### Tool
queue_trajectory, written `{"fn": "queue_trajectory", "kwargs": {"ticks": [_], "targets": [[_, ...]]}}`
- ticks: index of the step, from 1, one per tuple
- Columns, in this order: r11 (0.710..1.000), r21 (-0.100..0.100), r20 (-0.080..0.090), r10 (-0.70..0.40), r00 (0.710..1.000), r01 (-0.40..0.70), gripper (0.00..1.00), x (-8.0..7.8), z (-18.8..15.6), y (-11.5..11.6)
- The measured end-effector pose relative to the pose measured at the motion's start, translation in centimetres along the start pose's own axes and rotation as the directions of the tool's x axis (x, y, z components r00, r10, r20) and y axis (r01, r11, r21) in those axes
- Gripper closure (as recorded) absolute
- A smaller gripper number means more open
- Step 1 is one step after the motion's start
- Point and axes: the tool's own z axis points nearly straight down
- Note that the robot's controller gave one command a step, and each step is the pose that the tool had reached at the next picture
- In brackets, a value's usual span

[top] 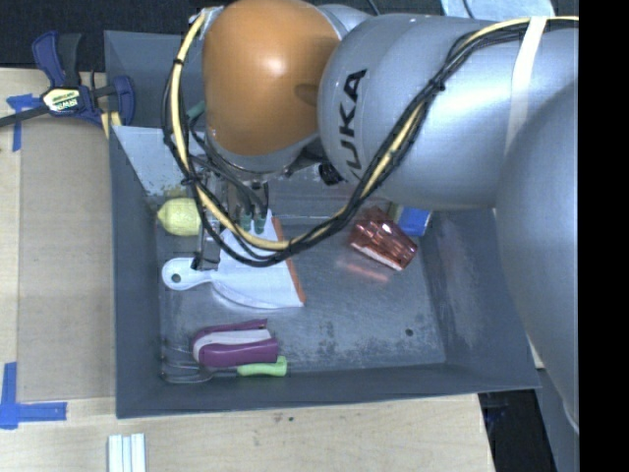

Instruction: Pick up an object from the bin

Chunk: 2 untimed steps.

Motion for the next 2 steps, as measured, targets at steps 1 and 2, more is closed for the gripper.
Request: {"fn": "queue_trajectory", "kwargs": {"ticks": [1, 2], "targets": [[1.000, -0.003, 0.008, 0.004, 1.000, -0.004, 0.00, -0.2, -0.5, -0.1], [0.996, -0.002, 0.011, -0.094, 0.995, 0.094, 0.00, 1.0, 15.2, -4.0]]}}
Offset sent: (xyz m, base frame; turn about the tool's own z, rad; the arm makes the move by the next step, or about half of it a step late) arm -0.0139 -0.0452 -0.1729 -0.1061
